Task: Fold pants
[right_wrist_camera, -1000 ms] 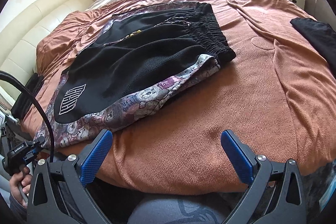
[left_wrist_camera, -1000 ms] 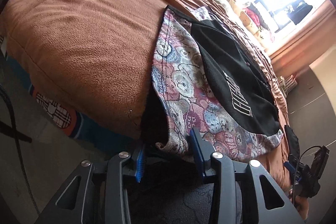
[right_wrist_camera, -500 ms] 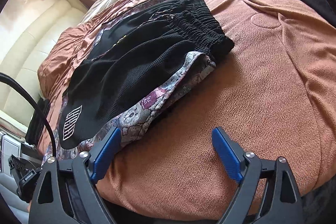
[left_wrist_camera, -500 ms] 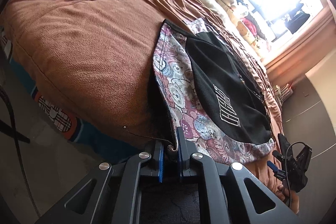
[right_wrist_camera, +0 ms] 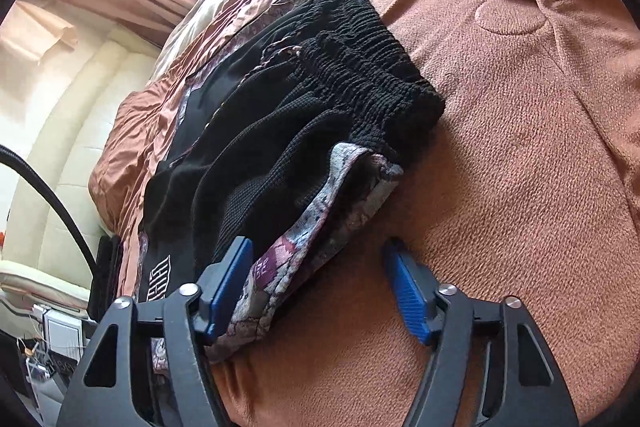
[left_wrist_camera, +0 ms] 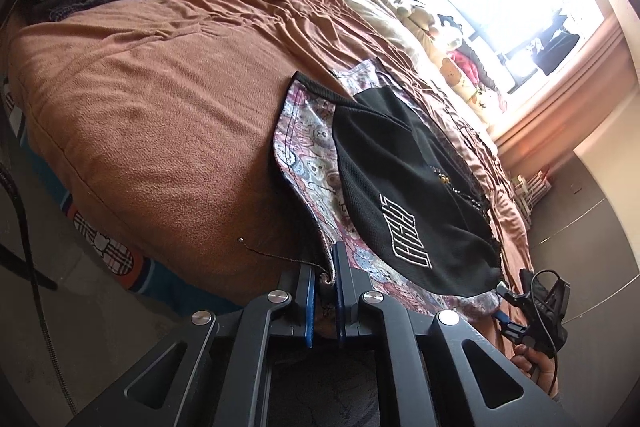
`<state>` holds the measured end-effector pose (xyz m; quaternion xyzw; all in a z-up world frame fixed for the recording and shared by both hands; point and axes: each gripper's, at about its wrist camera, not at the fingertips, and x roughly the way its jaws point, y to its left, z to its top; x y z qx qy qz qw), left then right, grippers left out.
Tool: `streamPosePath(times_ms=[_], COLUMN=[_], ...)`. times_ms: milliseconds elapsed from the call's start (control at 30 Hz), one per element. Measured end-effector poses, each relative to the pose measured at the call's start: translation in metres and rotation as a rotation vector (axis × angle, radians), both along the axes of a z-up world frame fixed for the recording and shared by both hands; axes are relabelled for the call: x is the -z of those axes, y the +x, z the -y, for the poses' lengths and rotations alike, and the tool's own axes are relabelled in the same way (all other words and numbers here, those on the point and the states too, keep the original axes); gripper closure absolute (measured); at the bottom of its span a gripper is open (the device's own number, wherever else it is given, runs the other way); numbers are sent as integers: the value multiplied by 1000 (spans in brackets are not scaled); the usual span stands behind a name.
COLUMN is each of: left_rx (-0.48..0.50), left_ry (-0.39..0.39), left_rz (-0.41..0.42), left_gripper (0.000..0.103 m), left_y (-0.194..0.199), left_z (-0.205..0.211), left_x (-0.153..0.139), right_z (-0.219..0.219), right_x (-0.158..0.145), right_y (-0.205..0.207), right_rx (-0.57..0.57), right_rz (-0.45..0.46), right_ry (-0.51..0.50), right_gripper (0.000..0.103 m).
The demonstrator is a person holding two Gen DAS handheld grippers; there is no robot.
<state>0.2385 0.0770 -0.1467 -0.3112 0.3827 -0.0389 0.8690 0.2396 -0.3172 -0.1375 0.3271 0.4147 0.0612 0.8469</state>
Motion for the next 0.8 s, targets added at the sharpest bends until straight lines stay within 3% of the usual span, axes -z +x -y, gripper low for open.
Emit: streamPosePath(times_ms=[33, 67, 167, 533, 800], left_rx=[2, 4, 10, -9, -26], left_ry=[-5, -9, -14, -14, 12], left_rz=[3, 7, 29, 112, 142], left_gripper=[95, 95, 96, 96, 96], left_y=[1, 1, 1, 13, 39], left_z=[0, -1, -2, -4, -1], left_x=[-2, -3, -10, -53, -96], right_z=[3, 6, 6, -4, -2], right_x=[2, 4, 0, -62, -81], right_y=[2, 4, 3, 2, -2], right_rx=[9, 18, 3, -28, -40], right_rz=[-3, -21, -32, 57, 127], right_ry=[21, 31, 39, -19, -2], right_gripper=[72, 81, 94, 99, 99])
